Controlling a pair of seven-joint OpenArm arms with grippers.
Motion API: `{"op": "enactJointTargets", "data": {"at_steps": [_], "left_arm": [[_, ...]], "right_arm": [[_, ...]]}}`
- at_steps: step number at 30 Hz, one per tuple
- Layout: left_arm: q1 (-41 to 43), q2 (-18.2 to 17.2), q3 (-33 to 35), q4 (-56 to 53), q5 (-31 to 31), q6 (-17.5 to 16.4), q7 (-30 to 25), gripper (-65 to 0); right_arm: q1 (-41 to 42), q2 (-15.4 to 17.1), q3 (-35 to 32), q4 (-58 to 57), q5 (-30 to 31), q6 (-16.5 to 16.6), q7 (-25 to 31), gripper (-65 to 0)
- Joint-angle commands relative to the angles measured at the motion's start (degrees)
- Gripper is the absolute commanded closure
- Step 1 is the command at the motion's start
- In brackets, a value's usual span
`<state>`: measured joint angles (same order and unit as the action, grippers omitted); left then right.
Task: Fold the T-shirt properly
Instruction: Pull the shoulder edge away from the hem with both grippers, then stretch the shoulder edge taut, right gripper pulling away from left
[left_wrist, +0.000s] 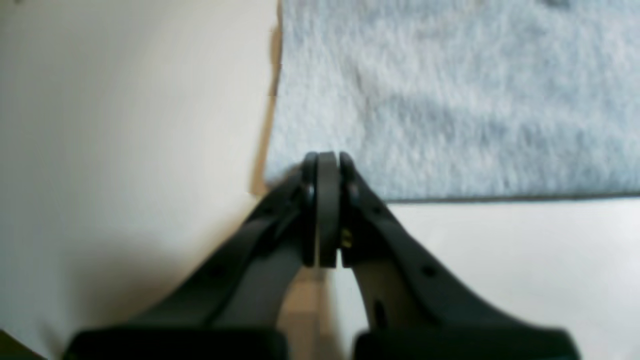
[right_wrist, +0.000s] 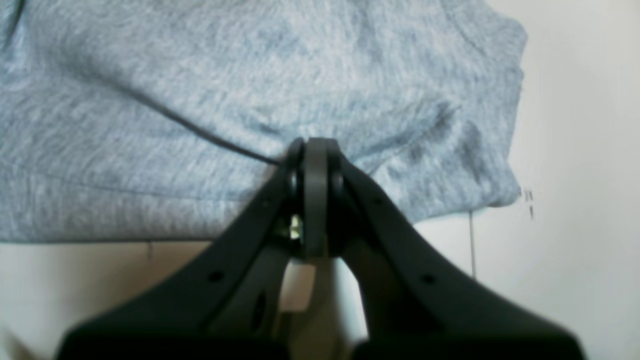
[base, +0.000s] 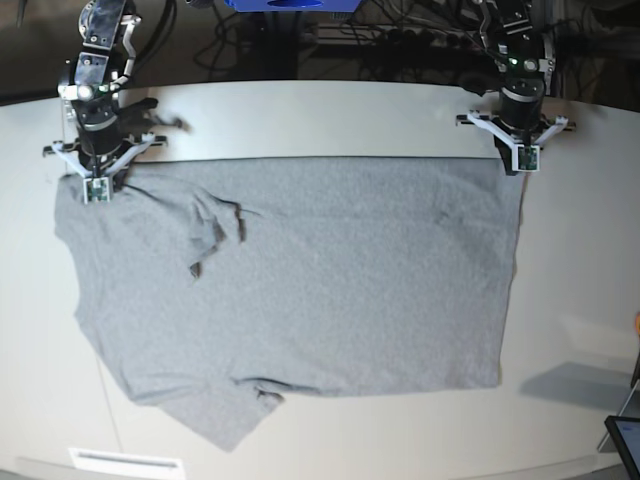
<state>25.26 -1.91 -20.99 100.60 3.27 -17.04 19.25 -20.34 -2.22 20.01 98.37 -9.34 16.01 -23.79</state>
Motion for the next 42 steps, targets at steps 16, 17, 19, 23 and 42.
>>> {"op": "enactJointTargets", "data": {"at_steps": [16,17,19,23,42], "left_arm": [[-6.93,1.08,-0.06,-0.51,-0.15,0.29,-1.62,0.0],[-7.37,1.08,-0.06,-1.39,-0.15,0.29,-1.62,0.0],[-7.72,1.08,0.03,-2.62,-0.15,0.29,-1.62,0.0],[-7.54,1.08,-0.24,-5.08,-0.15,0.38,-1.44,0.0],[-2.35,1.08,-0.59,-3.23,-0.32,0.29,7.0,0.0]], "right_arm": [[0.07,0.24,0.43,0.75,-0.72,-0.41,-0.52,0.0],[0.07,0.24,0.43,0.75,-0.72,-0.41,-0.52,0.0],[-0.01,0.24,0.43,0.75,-0.72,-0.41,-0.52,0.0],[-0.1,0.33,0.43,0.75,-0.81,-0.41,-0.52,0.0],[-3.35,0.15,4.47,3.57,-0.81,-0.41,-0.52,0.0]]}}
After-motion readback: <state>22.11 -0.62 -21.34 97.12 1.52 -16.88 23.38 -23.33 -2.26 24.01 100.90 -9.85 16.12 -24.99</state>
